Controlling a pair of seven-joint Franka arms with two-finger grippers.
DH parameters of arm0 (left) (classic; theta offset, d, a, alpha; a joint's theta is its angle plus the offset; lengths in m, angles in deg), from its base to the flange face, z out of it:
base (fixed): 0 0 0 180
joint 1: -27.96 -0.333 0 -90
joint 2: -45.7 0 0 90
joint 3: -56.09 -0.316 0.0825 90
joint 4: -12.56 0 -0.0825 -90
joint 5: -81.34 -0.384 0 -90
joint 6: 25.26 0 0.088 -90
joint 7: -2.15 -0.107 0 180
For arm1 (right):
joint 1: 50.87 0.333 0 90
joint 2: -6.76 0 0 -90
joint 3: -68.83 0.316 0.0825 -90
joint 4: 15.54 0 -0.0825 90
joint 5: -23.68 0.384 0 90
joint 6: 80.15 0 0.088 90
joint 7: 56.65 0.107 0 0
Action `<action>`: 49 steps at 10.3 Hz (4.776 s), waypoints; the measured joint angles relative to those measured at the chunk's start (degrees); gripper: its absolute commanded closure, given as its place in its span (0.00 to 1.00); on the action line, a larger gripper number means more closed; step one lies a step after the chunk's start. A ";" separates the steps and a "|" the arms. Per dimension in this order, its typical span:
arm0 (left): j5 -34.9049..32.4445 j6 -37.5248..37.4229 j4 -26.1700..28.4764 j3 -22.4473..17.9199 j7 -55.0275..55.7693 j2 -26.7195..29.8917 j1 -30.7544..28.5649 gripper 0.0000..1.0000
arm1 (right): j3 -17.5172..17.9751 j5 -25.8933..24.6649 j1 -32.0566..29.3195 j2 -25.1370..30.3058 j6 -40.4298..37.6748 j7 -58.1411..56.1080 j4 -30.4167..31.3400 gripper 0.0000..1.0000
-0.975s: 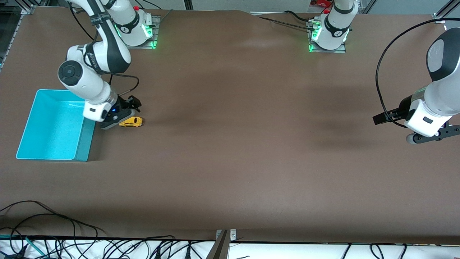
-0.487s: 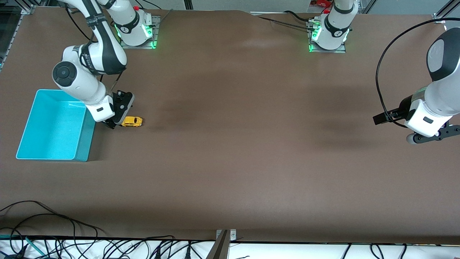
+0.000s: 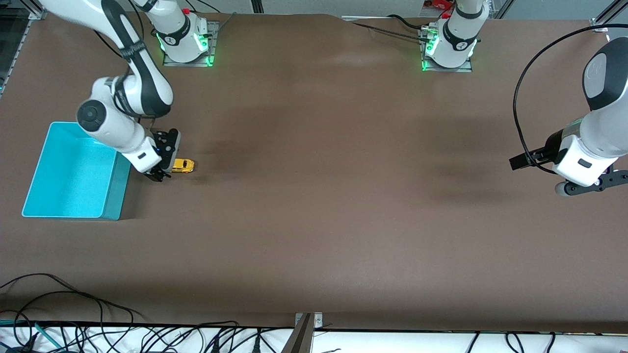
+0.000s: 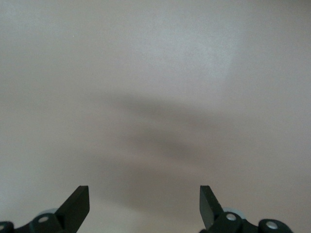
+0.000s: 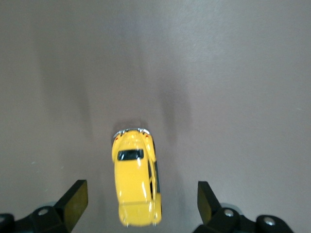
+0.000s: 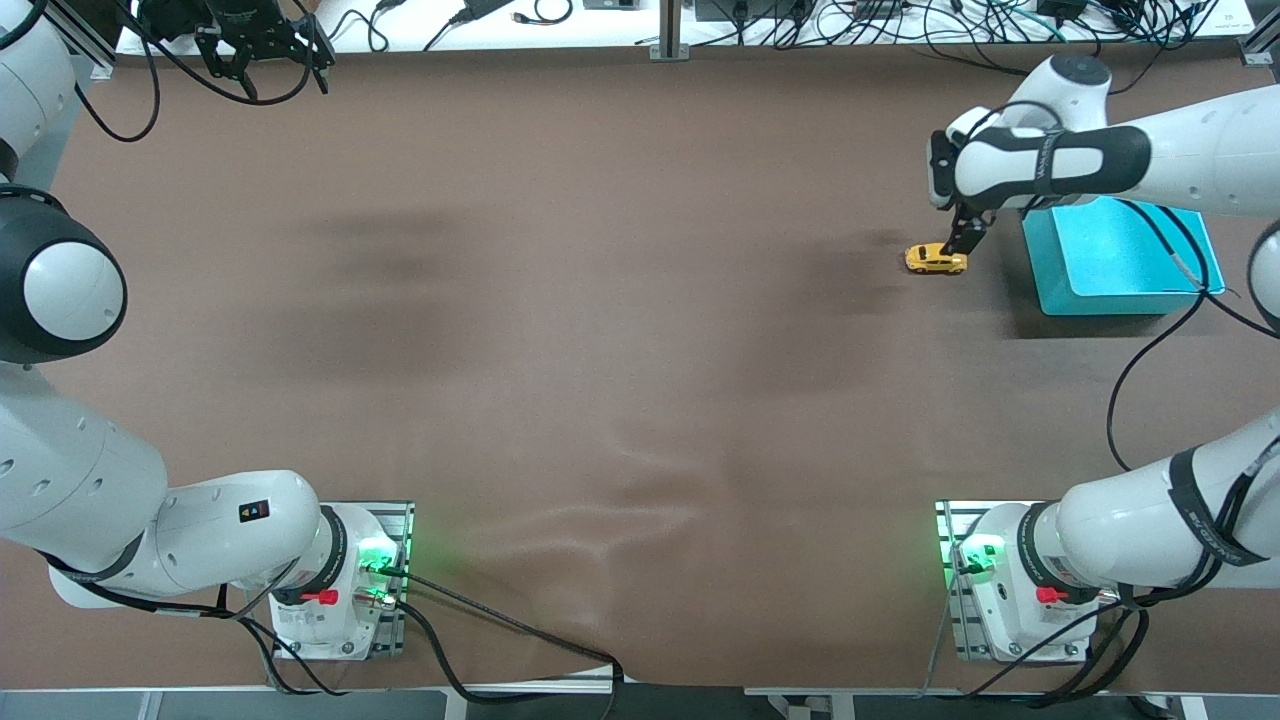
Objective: Wind up and store yellow beetle car
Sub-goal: 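Lower the right gripper and close it on the yellow car, then lift the car with the right gripper and carry it over the bin, then lower the car into the blue bin and open the right gripper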
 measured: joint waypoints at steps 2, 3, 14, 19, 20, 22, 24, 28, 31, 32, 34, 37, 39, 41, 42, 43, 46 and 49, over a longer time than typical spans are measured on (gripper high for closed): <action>0.00 0.00 0.00 0.00 0.00 0.00 0.00 0.00 | 0.31 0.01 0.01 -3.01 1.47 -0.18 -0.01 0.00; 0.00 0.00 0.00 0.00 -0.02 0.00 0.00 0.00 | 0.41 0.03 0.01 -3.91 1.95 -0.21 0.00 0.00; 0.00 0.00 0.00 0.00 -0.07 0.00 -0.02 0.00 | 0.52 0.33 0.01 -0.10 0.55 -2.37 -0.64 1.00; 0.00 0.00 0.00 0.00 -0.07 0.00 -0.02 0.00 | 0.52 0.61 0.01 1.59 -1.03 -2.55 -0.74 1.00; 0.00 0.00 0.00 0.00 -0.07 0.00 -0.02 0.00 | 0.52 0.93 0.01 3.30 -3.24 -2.54 -0.85 1.00; 0.00 0.00 0.00 0.00 -0.09 0.00 -0.02 0.00 | 0.43 1.65 -0.13 7.36 -8.31 -2.54 -1.13 1.00; 0.00 0.00 0.00 -0.01 -0.09 0.00 -0.03 0.00 | 0.33 1.68 -1.07 12.26 -13.69 -2.54 -1.44 1.00; 0.00 0.00 0.00 -0.01 -0.10 0.01 -0.13 0.00 | -1.56 0.83 -2.70 21.03 -23.02 -5.24 -1.47 1.00; 0.00 -0.12 -0.35 -0.02 -2.84 0.05 -0.13 0.00 | -5.48 -0.16 -7.90 20.65 -23.39 -19.00 -1.43 1.00; 0.00 -0.79 -1.08 -0.11 -5.01 0.09 -0.14 0.00 | -7.93 -0.81 -8.69 19.89 -23.30 -23.57 -1.48 1.00; 0.00 -2.98 -2.75 -0.21 -7.31 0.17 -0.22 0.00 | -12.35 -2.83 -9.23 18.56 -23.14 -29.90 -2.10 1.00; 0.00 -3.82 -2.97 -0.20 -7.86 0.18 -0.23 0.00 | -15.17 -3.57 -13.20 12.77 -21.60 -40.09 -5.09 1.00; 0.00 -3.86 -2.98 -0.17 -8.04 0.18 -0.21 0.00 | -15.44 -3.57 -17.16 7.14 -18.39 -45.02 -6.24 1.00; 0.00 -3.89 -2.98 -0.18 -8.25 0.18 -0.21 0.00 | -15.42 -3.56 -18.63 2.58 -15.51 -46.39 -6.56 1.00; 0.00 -3.90 -2.97 -0.18 -8.30 0.18 -0.22 0.00 | -15.41 -3.56 -18.95 0.75 -13.92 -46.65 -6.63 1.00; 0.00 -3.91 -2.97 -0.18 -8.32 0.18 -0.22 0.00 | -15.39 -3.55 -19.20 -0.61 -13.29 -46.73 -6.73 1.00; 0.00 -3.92 -2.98 -0.19 -8.34 0.18 -0.22 0.00 | -15.30 -3.25 -20.10 -2.77 -13.21 -46.75 -6.76 1.00; 0.00 -3.92 -2.97 -0.17 -8.36 0.18 -0.22 0.00 | -15.26 -2.39 -20.30 -3.01 -13.22 -46.75 -6.77 0.01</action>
